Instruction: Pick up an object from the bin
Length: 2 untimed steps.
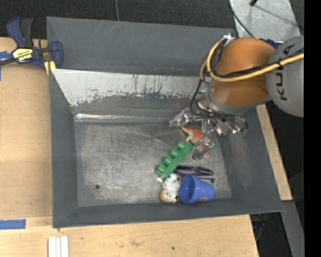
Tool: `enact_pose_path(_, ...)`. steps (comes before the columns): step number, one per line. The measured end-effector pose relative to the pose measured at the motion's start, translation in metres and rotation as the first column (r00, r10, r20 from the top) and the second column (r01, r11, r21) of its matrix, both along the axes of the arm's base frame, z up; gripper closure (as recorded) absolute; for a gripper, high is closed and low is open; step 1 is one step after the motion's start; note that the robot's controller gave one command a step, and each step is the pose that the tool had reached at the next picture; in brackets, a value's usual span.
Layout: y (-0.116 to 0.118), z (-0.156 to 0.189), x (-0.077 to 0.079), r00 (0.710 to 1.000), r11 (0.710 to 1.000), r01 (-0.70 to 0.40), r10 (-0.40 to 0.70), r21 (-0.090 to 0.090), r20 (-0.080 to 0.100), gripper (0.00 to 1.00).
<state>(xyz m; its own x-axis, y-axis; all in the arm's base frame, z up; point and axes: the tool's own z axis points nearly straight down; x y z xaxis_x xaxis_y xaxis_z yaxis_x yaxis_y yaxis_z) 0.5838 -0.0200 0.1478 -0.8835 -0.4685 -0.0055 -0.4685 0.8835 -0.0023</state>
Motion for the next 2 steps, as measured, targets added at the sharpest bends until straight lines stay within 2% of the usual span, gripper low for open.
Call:
enact_pose_path(1,0.005,-0.046,0.000,0.974,0.974,-0.228,0.228,-0.002,-0.001,0.00)
enact_pose_path(2,0.020,-0.072,0.008,0.866,0.866,-0.499,0.499,-0.003,0.007,1.00)
